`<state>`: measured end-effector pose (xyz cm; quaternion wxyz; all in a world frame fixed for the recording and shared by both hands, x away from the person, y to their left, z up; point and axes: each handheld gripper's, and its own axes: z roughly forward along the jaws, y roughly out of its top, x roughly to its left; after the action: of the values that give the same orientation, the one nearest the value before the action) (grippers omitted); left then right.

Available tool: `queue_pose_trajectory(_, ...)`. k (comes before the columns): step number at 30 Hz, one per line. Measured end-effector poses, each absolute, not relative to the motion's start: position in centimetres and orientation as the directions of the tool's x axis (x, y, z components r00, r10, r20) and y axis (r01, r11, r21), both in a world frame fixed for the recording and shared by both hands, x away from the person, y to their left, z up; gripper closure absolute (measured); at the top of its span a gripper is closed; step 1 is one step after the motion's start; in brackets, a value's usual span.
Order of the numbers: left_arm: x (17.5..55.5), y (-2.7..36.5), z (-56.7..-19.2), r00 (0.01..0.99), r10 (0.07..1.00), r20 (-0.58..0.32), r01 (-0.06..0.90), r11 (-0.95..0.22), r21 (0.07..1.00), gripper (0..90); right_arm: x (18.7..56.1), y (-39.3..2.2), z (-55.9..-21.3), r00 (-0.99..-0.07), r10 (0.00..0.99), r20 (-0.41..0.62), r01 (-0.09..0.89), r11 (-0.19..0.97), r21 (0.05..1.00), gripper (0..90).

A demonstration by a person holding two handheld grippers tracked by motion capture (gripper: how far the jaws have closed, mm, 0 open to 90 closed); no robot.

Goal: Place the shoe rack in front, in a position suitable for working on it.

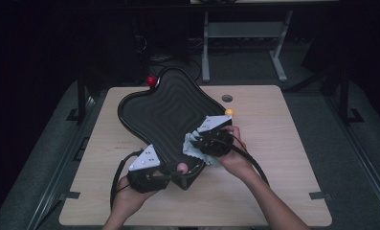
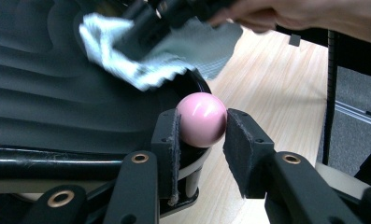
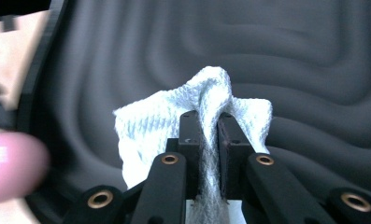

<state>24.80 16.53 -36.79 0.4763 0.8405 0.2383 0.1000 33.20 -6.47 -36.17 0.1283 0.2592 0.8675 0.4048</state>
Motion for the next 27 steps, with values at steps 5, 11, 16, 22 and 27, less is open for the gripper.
queue_pose_trajectory(5,24.8,16.4,-36.8,0.866,0.497,-0.056,0.302,-0.431,0.85,64.4,31.5,-5.1,-36.6,-0.883,0.465,0.064,0.334,0.527,0.781,81.9)
queue_pose_trajectory(11,24.9,16.2,-36.9,0.87,0.49,-0.053,0.298,-0.437,0.849,67.7,32.1,-6.5,-36.7,-0.853,0.521,0.029,0.34,0.512,0.789,81.0)
queue_pose_trajectory(16,24.9,16.1,-36.9,0.87,0.491,-0.05,0.296,-0.438,0.849,65.4,31.9,-6.6,-36.9,-0.856,0.513,0.056,0.356,0.507,0.785,77.3)
queue_pose_trajectory(22,24.9,15.9,-36.9,0.869,0.493,-0.049,0.296,-0.437,0.849,65.1,31.7,-6.8,-36.2,-0.879,0.474,0.053,0.324,0.512,0.795,61.0)
queue_pose_trajectory(27,24.9,15.9,-36.8,0.869,0.493,-0.043,0.292,-0.441,0.848,64.7,31.8,-6.3,-36.8,-0.88,0.466,0.086,0.351,0.517,0.781,53.0)
